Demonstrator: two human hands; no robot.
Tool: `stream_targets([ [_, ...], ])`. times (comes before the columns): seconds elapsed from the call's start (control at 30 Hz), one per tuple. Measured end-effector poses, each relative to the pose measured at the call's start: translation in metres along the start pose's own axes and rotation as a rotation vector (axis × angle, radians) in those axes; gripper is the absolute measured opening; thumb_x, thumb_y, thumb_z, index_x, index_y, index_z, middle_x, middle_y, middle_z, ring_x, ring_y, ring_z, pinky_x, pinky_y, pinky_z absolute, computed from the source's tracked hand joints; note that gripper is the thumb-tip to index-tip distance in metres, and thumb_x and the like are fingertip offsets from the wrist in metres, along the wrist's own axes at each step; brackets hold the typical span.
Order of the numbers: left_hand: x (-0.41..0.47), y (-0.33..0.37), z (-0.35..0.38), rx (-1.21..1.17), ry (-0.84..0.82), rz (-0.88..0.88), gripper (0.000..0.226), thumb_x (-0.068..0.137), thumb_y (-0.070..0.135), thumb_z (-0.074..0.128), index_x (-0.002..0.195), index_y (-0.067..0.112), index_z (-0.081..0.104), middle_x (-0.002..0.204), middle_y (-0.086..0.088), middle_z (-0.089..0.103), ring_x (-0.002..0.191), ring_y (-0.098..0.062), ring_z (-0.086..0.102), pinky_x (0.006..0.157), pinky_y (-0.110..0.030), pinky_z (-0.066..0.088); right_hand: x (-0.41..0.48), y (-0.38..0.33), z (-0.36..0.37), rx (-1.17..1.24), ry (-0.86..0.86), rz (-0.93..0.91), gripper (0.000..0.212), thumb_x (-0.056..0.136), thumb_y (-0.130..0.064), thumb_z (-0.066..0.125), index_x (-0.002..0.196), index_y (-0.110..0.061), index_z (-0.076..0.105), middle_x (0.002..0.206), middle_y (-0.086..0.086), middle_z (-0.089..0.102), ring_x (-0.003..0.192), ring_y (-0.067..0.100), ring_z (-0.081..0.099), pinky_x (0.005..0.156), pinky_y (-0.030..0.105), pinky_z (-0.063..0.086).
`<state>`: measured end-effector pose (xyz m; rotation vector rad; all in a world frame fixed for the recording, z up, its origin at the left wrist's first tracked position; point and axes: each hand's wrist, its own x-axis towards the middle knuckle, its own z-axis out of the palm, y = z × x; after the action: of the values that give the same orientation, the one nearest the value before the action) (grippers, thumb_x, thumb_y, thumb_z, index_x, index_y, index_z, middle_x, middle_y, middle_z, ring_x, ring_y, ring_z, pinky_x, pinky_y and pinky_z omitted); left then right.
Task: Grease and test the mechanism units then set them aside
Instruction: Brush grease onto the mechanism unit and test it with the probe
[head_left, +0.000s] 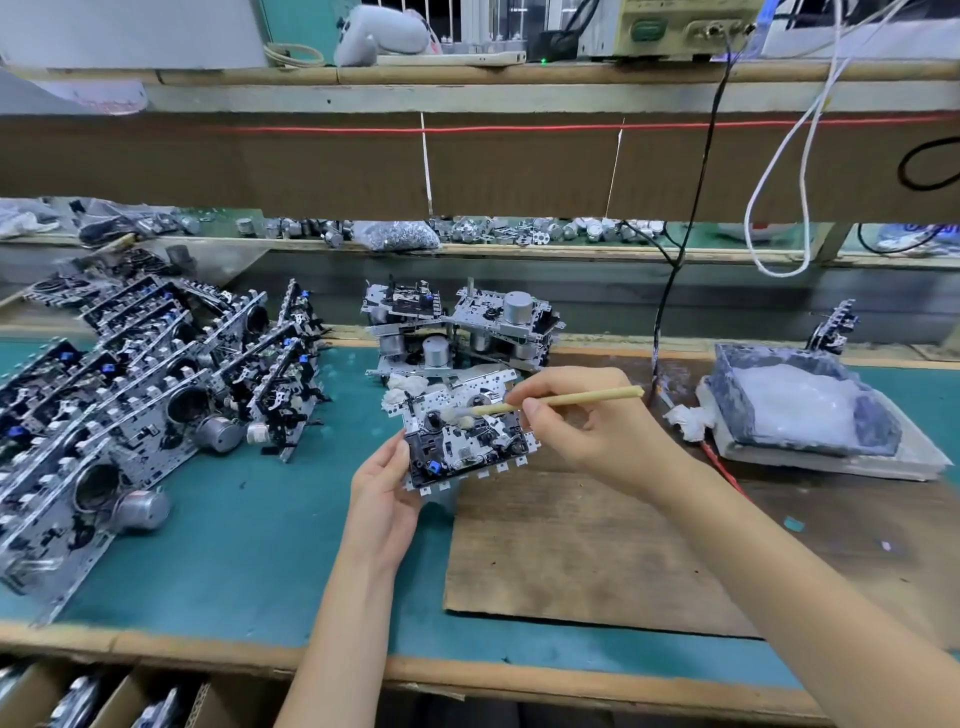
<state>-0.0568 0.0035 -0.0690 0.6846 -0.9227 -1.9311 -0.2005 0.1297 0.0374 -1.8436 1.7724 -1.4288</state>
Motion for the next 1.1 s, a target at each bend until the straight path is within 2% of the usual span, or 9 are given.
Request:
stream_targets([
  [0.13, 0.000, 0.000, -0.001, -0.022, -0.038, 0.008, 0.033, 0.095, 0.006, 0.040, 0.125, -0.004, 0.052, 0.096, -0.007, 0.070, 0.080, -0.015, 0.068, 0.073, -0.026, 0.056, 0.001, 0.001, 0.001, 0.001, -0.011, 0.000, 0.015, 0.086, 0.002, 0.056, 0.088, -0.001, 0.070, 0.072, 0.017, 0.066, 0.066, 0.035, 0.057, 0.057, 0.043, 0.046],
  [0.37, 0.001, -0.001, -0.002, -0.005, -0.054, 0.016, 0.027, 0.094, 0.007, 0.042, 0.115, 0.001, 0.058, 0.090, -0.003, 0.073, 0.078, -0.013, 0.069, 0.071, -0.027, 0.056, 0.000, 0.004, 0.002, 0.027, -0.029, 0.001, 0.015, 0.086, 0.003, 0.055, 0.089, 0.000, 0.070, 0.073, 0.016, 0.067, 0.067, 0.036, 0.059, 0.058, 0.043, 0.048],
  [0.47, 0.001, -0.001, -0.003, -0.003, -0.052, 0.020, 0.025, 0.094, 0.007, 0.042, 0.111, 0.003, 0.060, 0.089, -0.002, 0.074, 0.078, -0.013, 0.069, 0.070, -0.026, 0.056, 0.000, 0.001, 0.003, 0.006, 0.049, -0.096, 0.020, 0.085, 0.000, 0.055, 0.097, -0.001, 0.070, 0.073, -0.003, 0.065, 0.067, 0.013, 0.060, 0.057, 0.024, 0.048],
  [0.53, 0.001, -0.001, -0.003, -0.006, -0.054, 0.022, 0.024, 0.094, 0.007, 0.042, 0.109, 0.005, 0.061, 0.089, -0.001, 0.074, 0.078, -0.012, 0.070, 0.070, -0.026, 0.056, 0.002, 0.000, 0.003, -0.062, 0.068, -0.211, 0.026, 0.086, -0.001, 0.052, 0.108, -0.001, 0.066, 0.081, 0.000, 0.063, 0.073, 0.009, 0.057, 0.065, 0.018, 0.045],
  [0.67, 0.000, 0.000, -0.002, -0.017, -0.067, 0.022, 0.024, 0.094, 0.007, 0.042, 0.107, 0.005, 0.062, 0.090, -0.003, 0.074, 0.078, -0.014, 0.070, 0.070, -0.027, 0.056, 0.010, 0.007, 0.013, -0.454, -0.125, -0.248, 0.037, 0.091, -0.008, 0.053, 0.127, -0.002, 0.053, 0.115, 0.019, 0.059, 0.106, 0.031, 0.055, 0.093, 0.041, 0.043],
  [0.73, -0.001, 0.000, -0.002, -0.024, -0.071, 0.018, 0.024, 0.093, 0.008, 0.043, 0.109, 0.004, 0.061, 0.091, -0.004, 0.074, 0.079, -0.015, 0.070, 0.071, -0.028, 0.057, 0.015, 0.015, 0.020, -0.803, -0.346, -0.140, 0.062, 0.091, -0.039, 0.053, 0.143, -0.011, 0.032, 0.145, 0.012, 0.037, 0.137, 0.027, 0.027, 0.112, 0.054, 0.015],
  [0.77, -0.001, 0.000, -0.002, -0.026, -0.069, 0.013, 0.025, 0.093, 0.008, 0.043, 0.110, 0.005, 0.060, 0.091, -0.005, 0.074, 0.078, -0.015, 0.070, 0.071, -0.029, 0.057, 0.018, 0.018, 0.023, -0.925, -0.447, -0.090, 0.078, 0.087, -0.054, 0.050, 0.147, -0.015, 0.020, 0.152, 0.007, 0.025, 0.142, 0.022, 0.013, 0.112, 0.054, 0.002],
  [0.87, -0.002, 0.000, -0.002, -0.034, -0.060, 0.003, 0.024, 0.093, 0.009, 0.044, 0.110, 0.006, 0.060, 0.091, -0.004, 0.074, 0.077, -0.015, 0.070, 0.068, -0.029, 0.057, 0.027, 0.023, 0.030, -1.014, -0.555, -0.060, 0.101, 0.077, -0.064, 0.056, 0.148, -0.015, 0.005, 0.155, 0.004, 0.011, 0.144, 0.021, 0.002, 0.110, 0.058, -0.005],
  [1.1, -0.003, 0.000, -0.001, -0.018, -0.059, 0.011, 0.024, 0.096, 0.006, 0.040, 0.107, 0.007, 0.061, 0.086, -0.002, 0.074, 0.074, -0.012, 0.071, 0.063, -0.026, 0.057, 0.034, 0.022, 0.033, -0.980, -0.524, -0.118, 0.100, 0.072, -0.059, 0.064, 0.146, -0.011, 0.017, 0.143, 0.008, 0.031, 0.134, 0.023, 0.023, 0.111, 0.056, 0.001],
])
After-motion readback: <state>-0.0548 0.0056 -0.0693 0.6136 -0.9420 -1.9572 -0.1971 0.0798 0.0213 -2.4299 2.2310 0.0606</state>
